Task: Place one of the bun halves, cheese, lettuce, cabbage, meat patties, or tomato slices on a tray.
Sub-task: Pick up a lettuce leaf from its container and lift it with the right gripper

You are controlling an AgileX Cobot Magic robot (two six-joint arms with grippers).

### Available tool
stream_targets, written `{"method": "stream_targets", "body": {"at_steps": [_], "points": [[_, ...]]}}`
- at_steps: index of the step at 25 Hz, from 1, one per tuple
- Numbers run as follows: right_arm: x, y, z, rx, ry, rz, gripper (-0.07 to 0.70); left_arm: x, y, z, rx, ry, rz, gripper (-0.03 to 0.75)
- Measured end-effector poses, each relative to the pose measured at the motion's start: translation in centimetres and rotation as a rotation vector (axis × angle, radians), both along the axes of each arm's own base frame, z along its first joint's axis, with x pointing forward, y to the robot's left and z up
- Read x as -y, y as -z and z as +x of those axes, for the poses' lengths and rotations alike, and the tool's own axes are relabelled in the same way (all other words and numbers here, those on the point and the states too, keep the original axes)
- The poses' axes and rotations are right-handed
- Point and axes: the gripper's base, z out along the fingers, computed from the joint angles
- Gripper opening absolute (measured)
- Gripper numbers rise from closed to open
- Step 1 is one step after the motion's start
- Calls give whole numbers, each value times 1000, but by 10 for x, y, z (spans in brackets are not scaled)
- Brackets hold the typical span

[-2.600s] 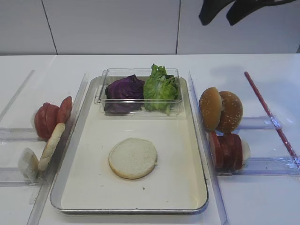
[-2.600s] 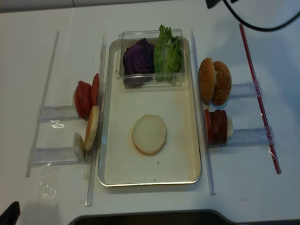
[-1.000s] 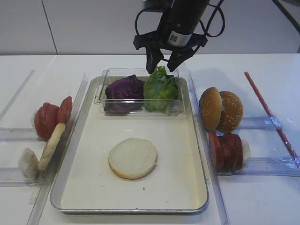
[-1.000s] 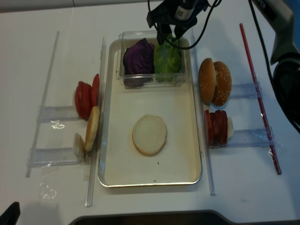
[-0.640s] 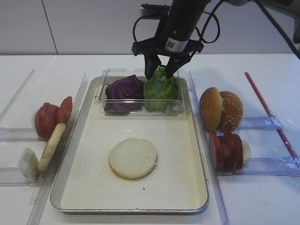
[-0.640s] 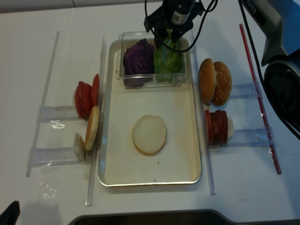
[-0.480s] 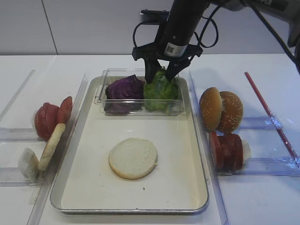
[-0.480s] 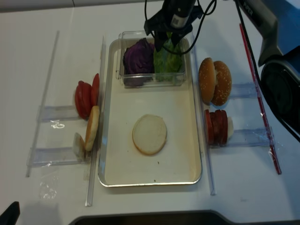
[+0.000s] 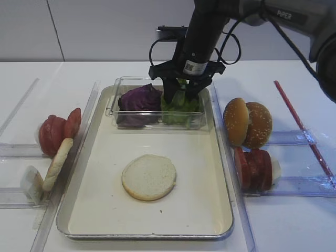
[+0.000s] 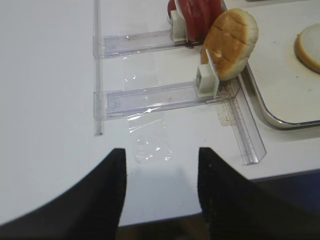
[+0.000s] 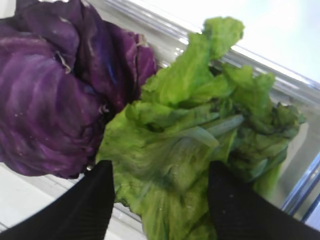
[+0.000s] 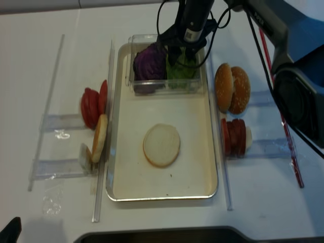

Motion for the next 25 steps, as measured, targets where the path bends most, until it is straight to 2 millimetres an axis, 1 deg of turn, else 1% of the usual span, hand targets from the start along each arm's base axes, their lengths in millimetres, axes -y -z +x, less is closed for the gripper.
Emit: {"method": "stream_targets", "body": {"at_steps": [7,15,19,25], "points": [[2,3,1,4,-2,-23,455,0,0,0,0,0,0,344],[-1,14,5,-4,-1,-23,445,0,0,0,0,0,0,344],[-1,14,5,-2,-1,-27,398,0,0,0,0,0,0,343],[0,14,5,3,-2,-38,288,0,0,0,0,0,0,343]]}}
